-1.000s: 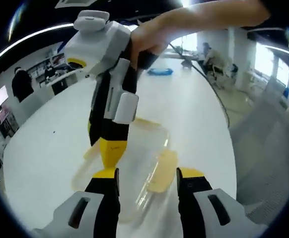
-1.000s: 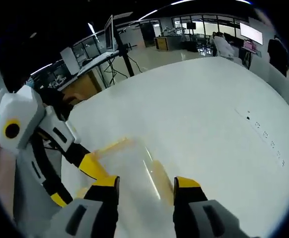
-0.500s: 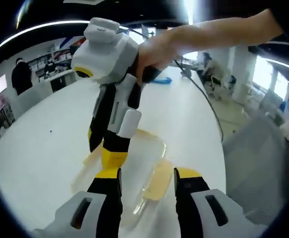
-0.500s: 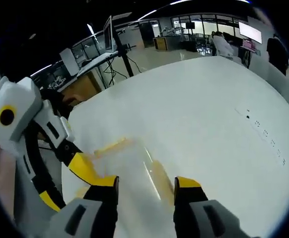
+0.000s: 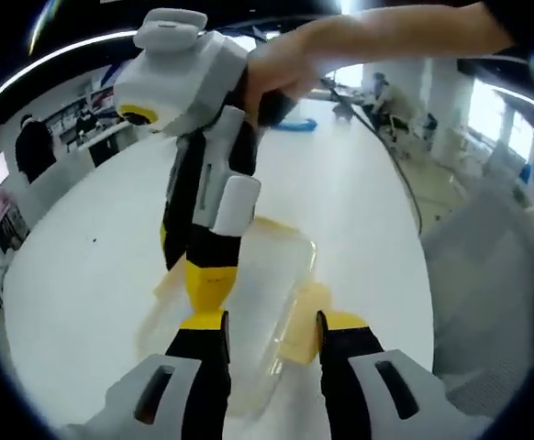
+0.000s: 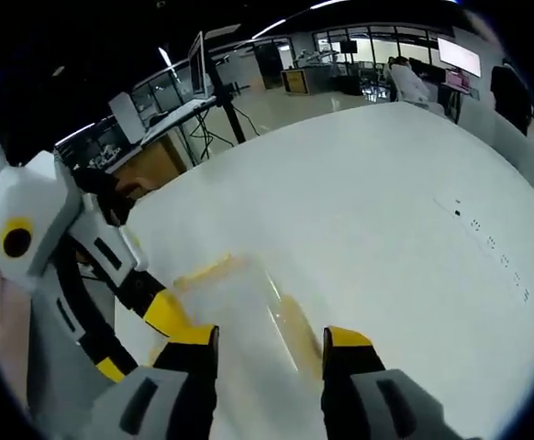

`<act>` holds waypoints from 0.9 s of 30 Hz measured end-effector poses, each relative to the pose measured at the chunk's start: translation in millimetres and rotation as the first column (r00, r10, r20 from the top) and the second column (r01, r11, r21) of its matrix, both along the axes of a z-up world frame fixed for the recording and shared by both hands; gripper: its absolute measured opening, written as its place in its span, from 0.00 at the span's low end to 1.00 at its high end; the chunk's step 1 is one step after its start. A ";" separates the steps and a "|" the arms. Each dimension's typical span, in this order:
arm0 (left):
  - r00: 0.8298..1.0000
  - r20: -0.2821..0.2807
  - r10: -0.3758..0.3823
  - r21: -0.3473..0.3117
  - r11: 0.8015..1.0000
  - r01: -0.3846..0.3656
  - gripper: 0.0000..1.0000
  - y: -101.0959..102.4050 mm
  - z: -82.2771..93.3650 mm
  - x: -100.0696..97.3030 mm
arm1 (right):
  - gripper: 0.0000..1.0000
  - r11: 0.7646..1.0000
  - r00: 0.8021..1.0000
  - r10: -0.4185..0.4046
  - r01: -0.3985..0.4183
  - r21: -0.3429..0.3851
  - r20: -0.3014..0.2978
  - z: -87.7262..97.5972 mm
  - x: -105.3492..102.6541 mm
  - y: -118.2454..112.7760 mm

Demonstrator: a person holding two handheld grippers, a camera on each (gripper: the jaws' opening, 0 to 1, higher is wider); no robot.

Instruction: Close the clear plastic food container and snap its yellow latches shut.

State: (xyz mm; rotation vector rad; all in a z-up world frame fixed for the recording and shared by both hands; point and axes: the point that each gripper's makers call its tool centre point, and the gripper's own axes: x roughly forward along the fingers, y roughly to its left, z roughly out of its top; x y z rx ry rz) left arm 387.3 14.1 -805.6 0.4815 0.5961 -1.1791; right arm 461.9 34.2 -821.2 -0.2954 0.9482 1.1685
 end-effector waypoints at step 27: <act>0.988 0.156 0.003 0.019 1.000 -0.006 0.29 -5.3 -8.3 -0.1 | 0.40 0.978 0.967 0.161 -0.183 -0.097 -0.199 -6.5 -8.8 4.2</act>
